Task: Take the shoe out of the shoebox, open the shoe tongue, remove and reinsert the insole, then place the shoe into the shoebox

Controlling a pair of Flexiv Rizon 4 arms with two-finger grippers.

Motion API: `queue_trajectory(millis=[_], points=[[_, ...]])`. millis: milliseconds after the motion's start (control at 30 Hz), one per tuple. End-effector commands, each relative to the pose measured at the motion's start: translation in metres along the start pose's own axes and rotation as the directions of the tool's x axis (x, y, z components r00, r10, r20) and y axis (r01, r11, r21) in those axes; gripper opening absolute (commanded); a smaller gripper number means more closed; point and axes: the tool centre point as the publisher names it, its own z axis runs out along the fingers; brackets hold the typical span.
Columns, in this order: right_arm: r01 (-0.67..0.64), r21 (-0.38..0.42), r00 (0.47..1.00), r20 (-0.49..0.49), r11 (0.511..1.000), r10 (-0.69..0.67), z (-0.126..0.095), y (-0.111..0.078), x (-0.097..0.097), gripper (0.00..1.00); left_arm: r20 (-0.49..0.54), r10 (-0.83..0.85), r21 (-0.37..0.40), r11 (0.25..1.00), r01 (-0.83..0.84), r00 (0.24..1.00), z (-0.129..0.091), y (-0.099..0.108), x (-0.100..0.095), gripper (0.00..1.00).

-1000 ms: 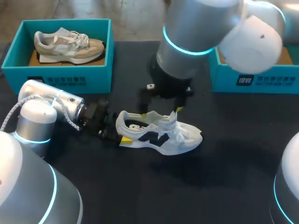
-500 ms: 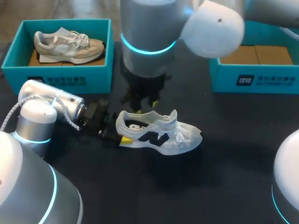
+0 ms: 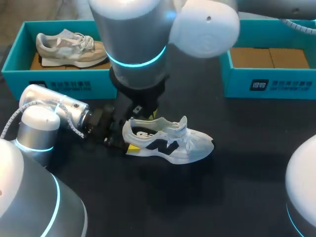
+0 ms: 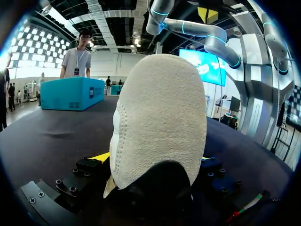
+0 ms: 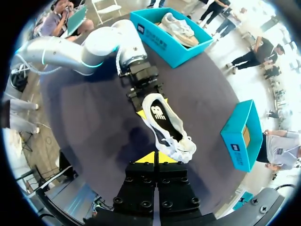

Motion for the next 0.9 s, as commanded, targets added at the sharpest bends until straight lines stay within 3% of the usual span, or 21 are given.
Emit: queue_trajectory(millis=[33,233,333,533,900], points=[[0.001,-0.005,0.999,-0.038,1.0,-0.001,0.004,-0.002,-0.005,0.0,0.0,-0.001,-0.002,1.0,0.001,1.0,0.0,-0.001,0.0,0.0],[0.001,-0.005,0.999,-0.038,1.0,-0.001,0.004,-0.002,-0.005,0.0,0.0,-0.001,-0.002,1.0,0.001,1.0,0.0,-0.001,0.0,0.0],[0.155,-0.034,0.985,0.079,0.987,-0.152,0.004,0.008,0.003,0.0,0.0,-0.001,-0.002,1.0,0.001,1.0,0.0,-0.001,0.0,0.0],[0.349,-0.078,0.93,0.156,0.934,-0.334,0.004,0.012,0.0,0.0,0.0,-0.001,-0.002,1.0,0.001,1.0,0.0,-0.001,0.0,0.0],[0.507,-0.024,0.858,0.113,0.861,-0.502,0.027,0.022,-0.008,0.0,0.0,-0.001,-0.002,1.0,0.001,1.0,0.0,-0.001,0.0,0.0]])
